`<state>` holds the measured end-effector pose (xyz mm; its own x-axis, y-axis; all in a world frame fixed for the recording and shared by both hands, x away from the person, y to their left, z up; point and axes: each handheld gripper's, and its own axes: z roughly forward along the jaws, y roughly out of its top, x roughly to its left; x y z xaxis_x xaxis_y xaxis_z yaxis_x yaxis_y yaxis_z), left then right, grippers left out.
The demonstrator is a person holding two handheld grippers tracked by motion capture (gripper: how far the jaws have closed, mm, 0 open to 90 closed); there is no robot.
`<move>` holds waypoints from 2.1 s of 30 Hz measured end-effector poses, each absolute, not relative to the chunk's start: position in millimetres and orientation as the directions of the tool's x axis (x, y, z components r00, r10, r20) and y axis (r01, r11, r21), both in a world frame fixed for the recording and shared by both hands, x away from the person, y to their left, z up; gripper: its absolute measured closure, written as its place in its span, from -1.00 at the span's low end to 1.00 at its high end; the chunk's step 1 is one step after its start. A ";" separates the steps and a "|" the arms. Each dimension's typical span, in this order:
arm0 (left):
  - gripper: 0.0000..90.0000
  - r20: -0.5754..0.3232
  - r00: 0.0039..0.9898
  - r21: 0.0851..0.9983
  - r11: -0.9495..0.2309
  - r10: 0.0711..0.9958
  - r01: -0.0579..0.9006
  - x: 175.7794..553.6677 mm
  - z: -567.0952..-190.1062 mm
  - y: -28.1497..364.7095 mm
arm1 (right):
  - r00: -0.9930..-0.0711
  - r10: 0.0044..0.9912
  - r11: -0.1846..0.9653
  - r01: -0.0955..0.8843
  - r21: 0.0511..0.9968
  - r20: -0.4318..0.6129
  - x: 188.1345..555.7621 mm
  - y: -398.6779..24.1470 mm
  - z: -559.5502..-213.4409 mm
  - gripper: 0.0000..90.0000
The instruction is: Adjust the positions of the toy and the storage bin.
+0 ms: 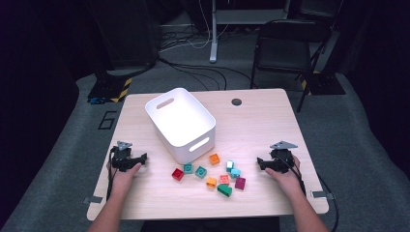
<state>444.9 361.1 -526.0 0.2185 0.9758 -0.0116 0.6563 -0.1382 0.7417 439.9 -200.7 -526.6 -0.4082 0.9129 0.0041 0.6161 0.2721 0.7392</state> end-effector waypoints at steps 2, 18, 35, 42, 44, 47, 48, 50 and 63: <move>-0.27 -0.017 0.224 0.729 -0.141 0.974 0.669 444.8 -523.0 359.6 | -0.399 0.917 0.266 0.623 0.736 0.006 439.1 -201.3 -523.9 -0.40; -0.20 -0.091 0.264 0.752 -0.108 0.960 0.651 449.1 -478.6 351.5 | -0.467 0.884 0.309 0.569 0.762 -0.010 436.9 -178.9 -486.6 -0.01; -0.20 -0.083 0.325 0.770 -0.147 0.942 0.621 454.5 -444.0 332.6 | -0.543 0.840 0.316 0.524 0.791 0.025 442.4 -138.5 -448.9 0.04; -0.22 -0.088 0.359 0.782 -0.159 0.929 0.603 455.9 -429.6 325.2 | -0.582 0.811 0.329 0.529 0.782 0.052 447.3 -120.9 -444.6 0.01; -0.22 -0.076 0.372 0.787 -0.173 0.925 0.592 457.2 -422.3 322.6 | -0.610 0.791 0.347 0.516 0.783 0.052 447.0 -107.1 -438.0 -0.02; -0.23 -0.075 0.376 0.795 -0.172 0.924 0.582 457.5 -417.0 321.0 | -0.640 0.767 0.361 0.497 0.789 0.053 447.2 -93.6 -430.5 -0.04; -0.23 -0.075 0.376 0.795 -0.172 0.924 0.582 457.5 -417.0 321.0 | -0.640 0.767 0.361 0.497 0.789 0.053 447.2 -93.6 -430.5 -0.04; -0.24 -0.075 0.378 0.792 -0.175 0.923 0.584 457.1 -415.1 321.1 | -0.661 0.747 0.364 0.495 0.789 0.070 448.2 -85.0 -426.6 -0.05; -0.24 -0.100 0.378 0.782 -0.162 0.920 0.602 452.8 -427.8 327.2 | -0.660 0.749 0.375 0.496 0.783 0.060 465.2 -45.7 -440.5 -0.15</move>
